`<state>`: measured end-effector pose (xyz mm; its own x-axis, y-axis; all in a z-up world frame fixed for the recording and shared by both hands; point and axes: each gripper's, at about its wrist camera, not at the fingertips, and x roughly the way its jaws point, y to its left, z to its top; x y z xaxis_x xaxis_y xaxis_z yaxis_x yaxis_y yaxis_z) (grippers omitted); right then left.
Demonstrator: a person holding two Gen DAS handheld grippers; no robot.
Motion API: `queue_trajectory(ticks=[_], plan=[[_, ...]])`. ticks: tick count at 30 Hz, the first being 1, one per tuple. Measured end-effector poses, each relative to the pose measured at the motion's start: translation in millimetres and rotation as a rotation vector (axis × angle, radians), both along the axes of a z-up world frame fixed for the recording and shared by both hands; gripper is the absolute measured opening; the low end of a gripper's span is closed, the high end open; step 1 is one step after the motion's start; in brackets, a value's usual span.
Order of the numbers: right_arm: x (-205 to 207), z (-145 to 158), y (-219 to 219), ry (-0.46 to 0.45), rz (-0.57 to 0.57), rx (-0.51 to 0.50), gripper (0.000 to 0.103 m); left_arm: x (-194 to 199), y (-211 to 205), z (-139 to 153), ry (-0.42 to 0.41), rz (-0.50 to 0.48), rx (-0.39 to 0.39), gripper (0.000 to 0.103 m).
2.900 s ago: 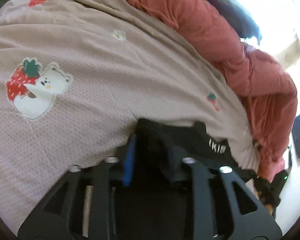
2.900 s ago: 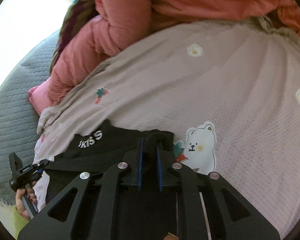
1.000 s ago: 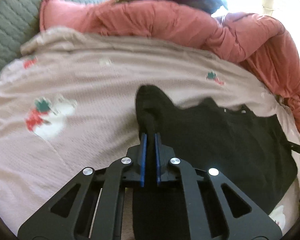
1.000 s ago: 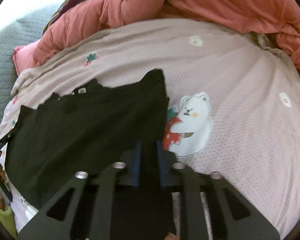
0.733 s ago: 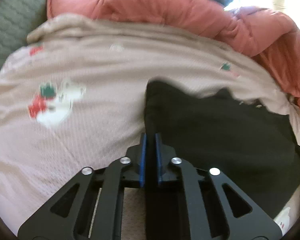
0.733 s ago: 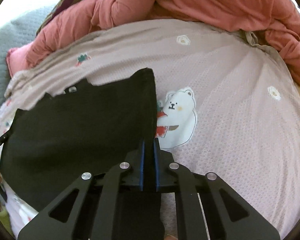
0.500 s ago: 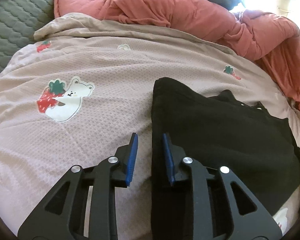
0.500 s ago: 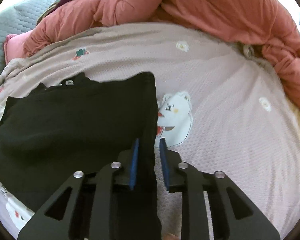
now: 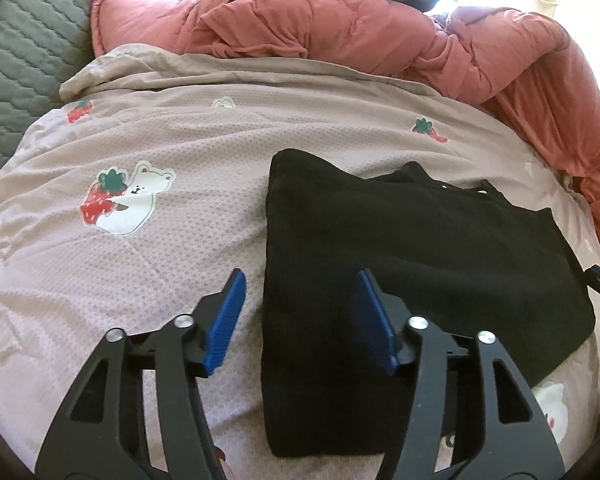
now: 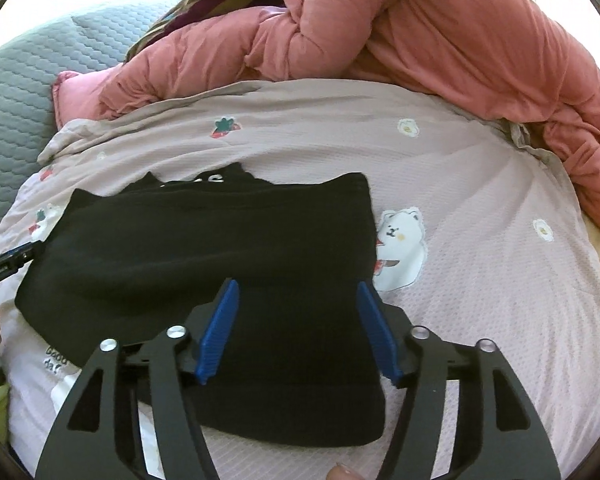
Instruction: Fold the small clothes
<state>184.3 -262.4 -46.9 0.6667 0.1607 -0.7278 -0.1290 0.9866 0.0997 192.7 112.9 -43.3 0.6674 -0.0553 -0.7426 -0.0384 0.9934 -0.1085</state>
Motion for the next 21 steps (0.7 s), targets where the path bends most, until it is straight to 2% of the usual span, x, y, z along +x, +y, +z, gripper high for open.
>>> queue_trajectory(ticks=[2,6,9,11,18,21], plan=[[-3,-1,4,0.002,0.012,0.004,0.068,-4,0,2,-0.002,-0.001,0.001,0.054],[-6,-6,13,0.021,0.043,0.0,0.068,-12,-1,4,-0.004,-0.006,0.007,0.058],[-4,-19,19,0.087,0.058,-0.032,0.071,-15,-2,4,0.002,-0.009,0.011,0.058],[-2,-30,22,0.139,0.046,-0.067,0.074,-19,-2,4,0.007,-0.008,0.01,0.062],[-15,-11,21,0.086,0.058,-0.006,0.077,-30,-1,8,-0.001,-0.002,0.01,0.072],[-22,-2,26,0.062,0.08,0.016,0.087,-35,0,11,-0.002,0.001,0.008,0.073]])
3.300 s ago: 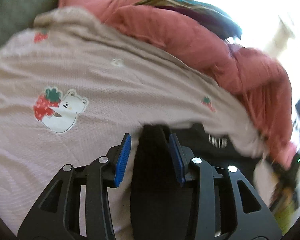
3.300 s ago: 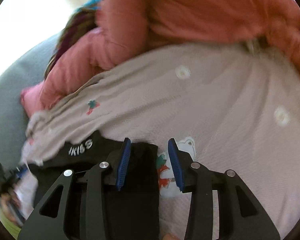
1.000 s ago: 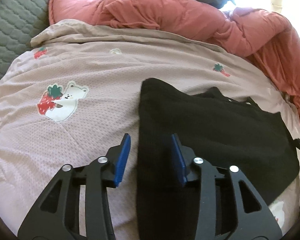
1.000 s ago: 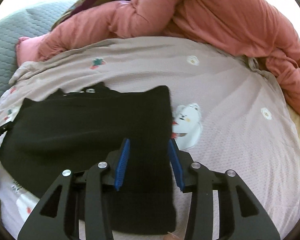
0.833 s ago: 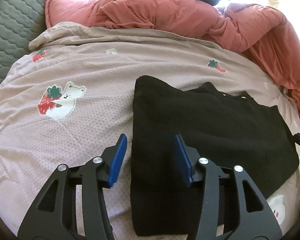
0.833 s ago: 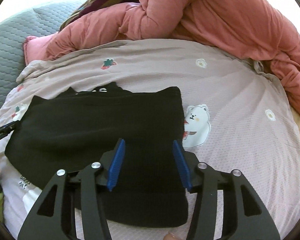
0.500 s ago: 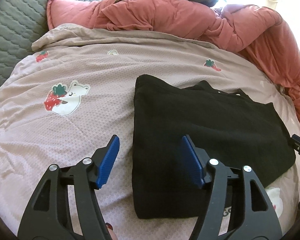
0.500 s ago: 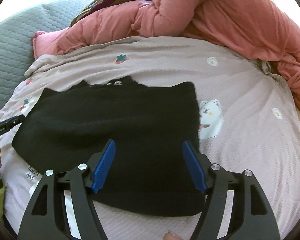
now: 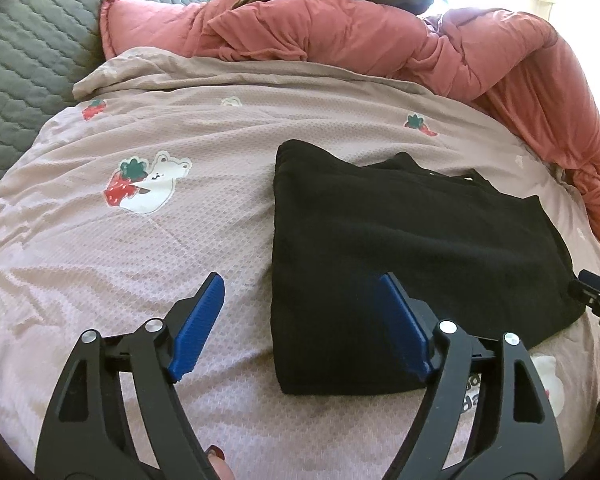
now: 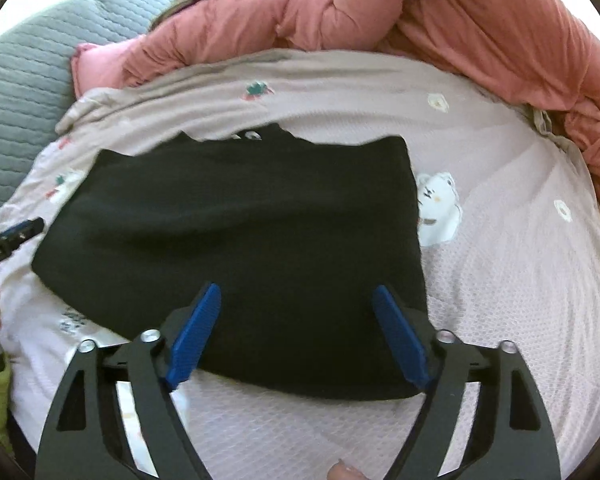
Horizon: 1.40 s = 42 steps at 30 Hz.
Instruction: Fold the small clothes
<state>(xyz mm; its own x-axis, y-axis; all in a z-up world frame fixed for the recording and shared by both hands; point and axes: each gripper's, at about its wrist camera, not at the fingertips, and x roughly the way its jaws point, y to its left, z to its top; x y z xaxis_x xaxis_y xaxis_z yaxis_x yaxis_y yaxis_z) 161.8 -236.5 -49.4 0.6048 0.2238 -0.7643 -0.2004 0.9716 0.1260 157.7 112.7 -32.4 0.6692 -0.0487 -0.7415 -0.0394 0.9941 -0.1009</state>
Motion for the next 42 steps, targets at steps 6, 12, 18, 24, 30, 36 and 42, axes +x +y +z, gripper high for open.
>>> queue_trajectory(ticks=[6,12,18,24,30,36,42], plan=[[-13,17,21,-0.04,0.085,0.011,0.094,-14,2,10,-0.028,0.009,0.001,0.086],[-26,28,48,-0.076,0.164,-0.001,0.098,-24,8,20,-0.057,0.031,0.011,0.093],[-34,33,74,-0.095,0.231,-0.006,0.098,-30,18,24,-0.071,0.058,0.026,0.093],[-41,38,102,-0.108,0.295,-0.017,0.098,-33,23,25,-0.078,0.074,0.04,0.093],[-46,39,131,-0.12,0.356,-0.049,0.098,-33,29,24,-0.075,0.088,0.03,0.093],[-49,32,158,-0.113,0.413,-0.068,0.098,-32,37,22,-0.074,0.115,0.045,0.093],[-50,21,185,-0.109,0.464,-0.109,0.098,-31,48,17,-0.067,0.143,0.037,0.093]])
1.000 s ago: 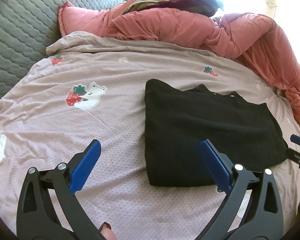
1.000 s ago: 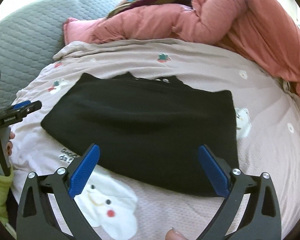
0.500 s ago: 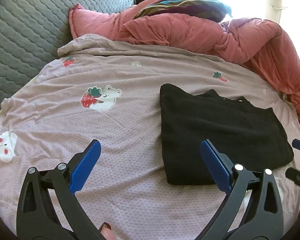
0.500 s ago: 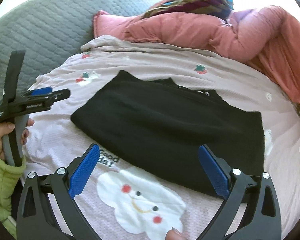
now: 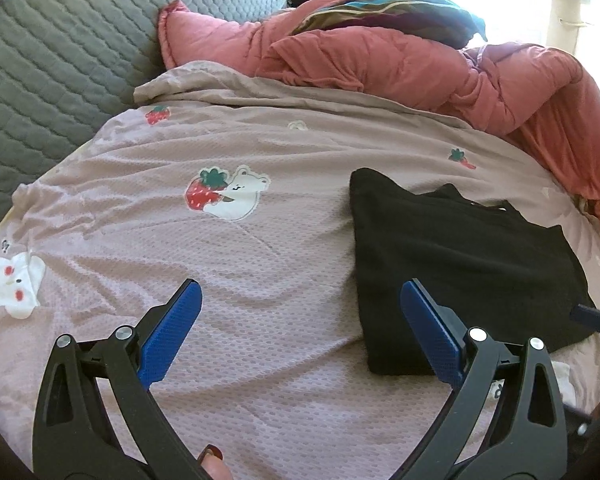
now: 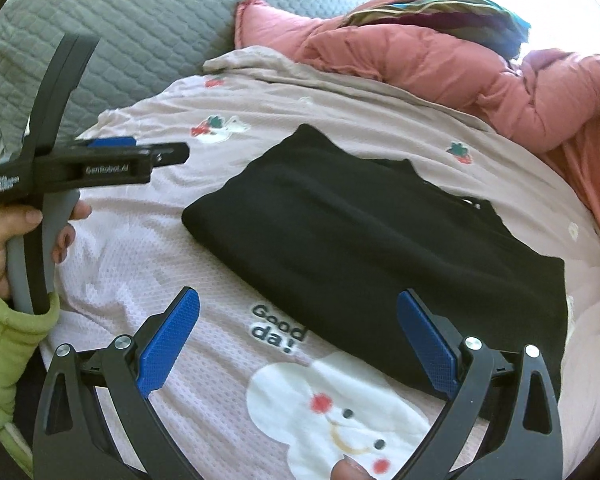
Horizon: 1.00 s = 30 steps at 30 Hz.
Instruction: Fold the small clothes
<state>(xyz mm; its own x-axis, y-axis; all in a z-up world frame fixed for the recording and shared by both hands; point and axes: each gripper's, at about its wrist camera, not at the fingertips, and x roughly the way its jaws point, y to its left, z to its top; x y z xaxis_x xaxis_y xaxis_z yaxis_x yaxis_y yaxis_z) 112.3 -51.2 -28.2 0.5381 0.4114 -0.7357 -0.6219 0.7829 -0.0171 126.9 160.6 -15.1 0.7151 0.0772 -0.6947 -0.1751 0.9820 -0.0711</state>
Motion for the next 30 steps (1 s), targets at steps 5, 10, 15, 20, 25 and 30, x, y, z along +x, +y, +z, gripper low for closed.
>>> queue_trajectory(ticks=[5,10,15,20,25,30], plan=[[0,-8,19,-0.02,0.018,-0.036,0.098,2,8,-4,0.011,0.021,-0.013,0.093],[3,-24,42,-0.042,0.044,-0.107,0.098,3,14,-9,0.023,0.038,-0.02,0.093],[6,-43,63,-0.091,0.061,-0.198,0.098,5,17,-12,0.031,0.047,-0.025,0.093],[14,-58,77,-0.138,0.062,-0.274,0.098,6,19,-15,0.04,0.049,-0.026,0.093],[28,-63,82,-0.159,0.038,-0.293,0.098,10,22,-18,0.051,0.064,-0.03,0.093],[39,-64,86,-0.197,0.007,-0.301,0.097,13,25,-22,0.063,0.074,-0.042,0.093]])
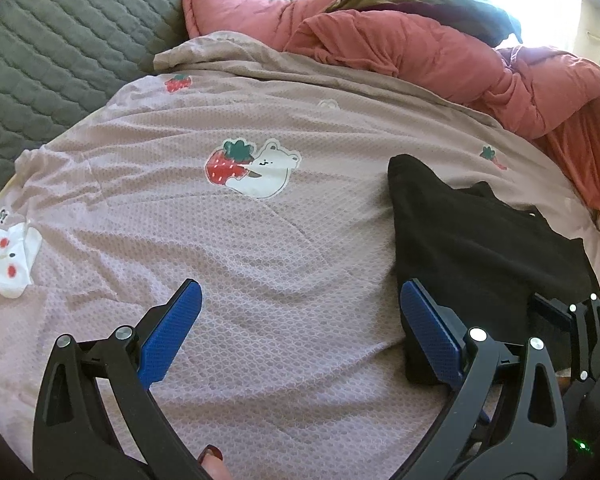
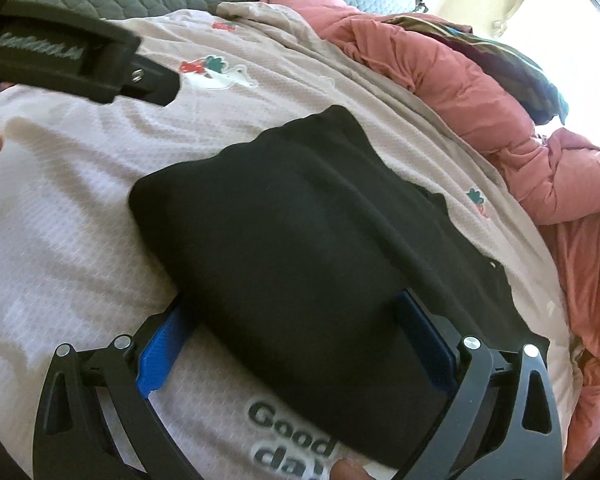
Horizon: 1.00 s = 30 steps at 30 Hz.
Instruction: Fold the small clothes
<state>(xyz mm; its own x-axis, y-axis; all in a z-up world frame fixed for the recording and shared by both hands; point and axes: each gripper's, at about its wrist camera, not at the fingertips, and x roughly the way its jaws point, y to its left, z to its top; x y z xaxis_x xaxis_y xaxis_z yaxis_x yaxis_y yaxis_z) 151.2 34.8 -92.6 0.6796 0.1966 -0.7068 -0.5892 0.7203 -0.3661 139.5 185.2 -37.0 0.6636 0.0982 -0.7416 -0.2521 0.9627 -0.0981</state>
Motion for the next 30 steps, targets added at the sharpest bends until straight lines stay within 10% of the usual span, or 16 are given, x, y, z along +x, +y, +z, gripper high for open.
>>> queue_trajectory(ticks=[7,14,20,30], plan=[[-4,7,-3,-0.055,0.004,0.026,0.076,12,4,-5,0.03,0.008,-0.099,0.093],[-3,24,-26,-0.035,-0.009,0.156,0.022,35,3,-1,0.047,-0.055,-0.319,0.093],[-4,34,-47,0.01,-0.009,0.274,0.016,66,-9,-16,0.109,-0.147,-0.607,0.093],[-14,43,-66,-0.001,-0.005,0.353,0.013,99,-35,-41,0.177,-0.181,-0.727,0.093]])
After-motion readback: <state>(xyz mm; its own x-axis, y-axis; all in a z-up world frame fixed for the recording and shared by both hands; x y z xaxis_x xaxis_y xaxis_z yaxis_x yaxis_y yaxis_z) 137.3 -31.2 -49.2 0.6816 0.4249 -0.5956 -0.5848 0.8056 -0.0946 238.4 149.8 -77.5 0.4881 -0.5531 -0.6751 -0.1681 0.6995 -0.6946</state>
